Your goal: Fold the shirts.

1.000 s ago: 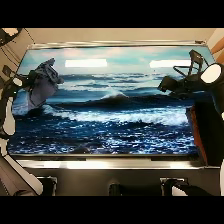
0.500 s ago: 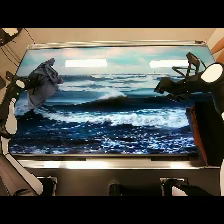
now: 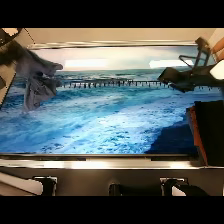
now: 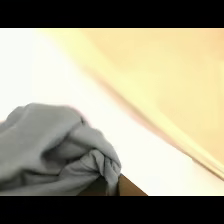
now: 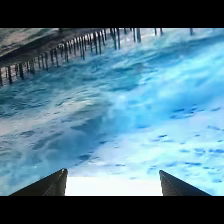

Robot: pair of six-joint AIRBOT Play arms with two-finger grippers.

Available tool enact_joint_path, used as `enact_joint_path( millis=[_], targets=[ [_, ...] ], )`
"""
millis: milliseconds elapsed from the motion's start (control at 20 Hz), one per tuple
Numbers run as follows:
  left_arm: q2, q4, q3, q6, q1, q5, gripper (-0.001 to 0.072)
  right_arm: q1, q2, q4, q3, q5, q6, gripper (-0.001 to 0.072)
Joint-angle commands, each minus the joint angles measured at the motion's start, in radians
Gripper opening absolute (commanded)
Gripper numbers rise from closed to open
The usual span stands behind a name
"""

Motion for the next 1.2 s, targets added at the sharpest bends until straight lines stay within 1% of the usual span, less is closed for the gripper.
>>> enact_joint_path(
  millis=[0,100,200,250,350,450,550,600,650,700,750,850,950,1000,1050,1150],
  targets=[
    [0.278,0.029,0.0,0.161,-0.106,-0.18,0.0022,0.0,0.112,-0.031,0.045,0.073,-0.074,0.0669],
    [0.371,0.04,-0.003,0.161,-0.217,-0.337,0.0022,0.0,0.208,-0.101,0.05,0.146,-0.082,0.0669],
    [0.397,0.04,-0.003,0.16,-0.363,-0.494,0.0022,0.0,0.298,-0.198,0.049,0.216,-0.08,0.0668],
    [0.391,0.04,-0.012,0.16,-0.45,-0.541,0.0023,0.0,0.345,-0.251,0.049,0.246,-0.079,0.0669],
    [0.369,0.04,-0.081,0.16,-0.625,-0.526,0.0023,0.0,0.431,-0.337,0.049,0.276,-0.073,0.0669],
    [0.325,0.042,-0.19,0.16,-0.793,-0.452,0.0023,0.0,0.502,-0.405,0.049,0.274,-0.038,0.0669],
    [0.251,0.097,-0.305,0.159,-0.938,-0.364,0.0025,0.0,0.548,-0.443,0.049,0.274,-0.024,0.0669],
    [0.204,0.134,-0.344,0.131,-0.989,-0.331,0.0052,0.0,0.56,-0.454,0.049,0.273,-0.024,0.0669],
    [0.149,0.154,-0.356,0.074,-1.022,-0.333,0.0282,0.0,0.563,-0.456,0.049,0.274,-0.027,0.0669],
    [0.107,0.153,-0.348,0.011,-1.032,-0.372,0.0631,0.0,0.563,-0.456,0.049,0.277,-0.027,0.0671],
    [0.082,0.156,-0.333,-0.035,-1.024,-0.428,0.072,0.0,0.555,-0.456,0.049,0.286,-0.028,0.0671],
    [0.095,0.211,-0.31,-0.023,-0.965,-0.514,0.072,0.0,0.516,-0.455,0.049,0.341,-0.027,0.0671],
    [0.14,0.365,-0.284,-0.024,-0.865,-0.599,0.072,0.0,0.443,-0.432,0.031,0.446,-0.025,0.0672],
    [0.166,0.452,-0.284,-0.024,-0.802,-0.628,0.072,0.0,0.405,-0.401,0.003,0.471,-0.037,0.0672],
    [0.183,0.513,-0.284,-0.025,-0.739,-0.653,0.072,0.0,0.366,-0.349,-0.04,0.469,-0.056,0.0672],
    [0.188,0.53,-0.285,-0.027,-0.599,-0.712,0.072,0.0,0.293,-0.247,-0.14,0.412,-0.072,0.0673]
  ],
)
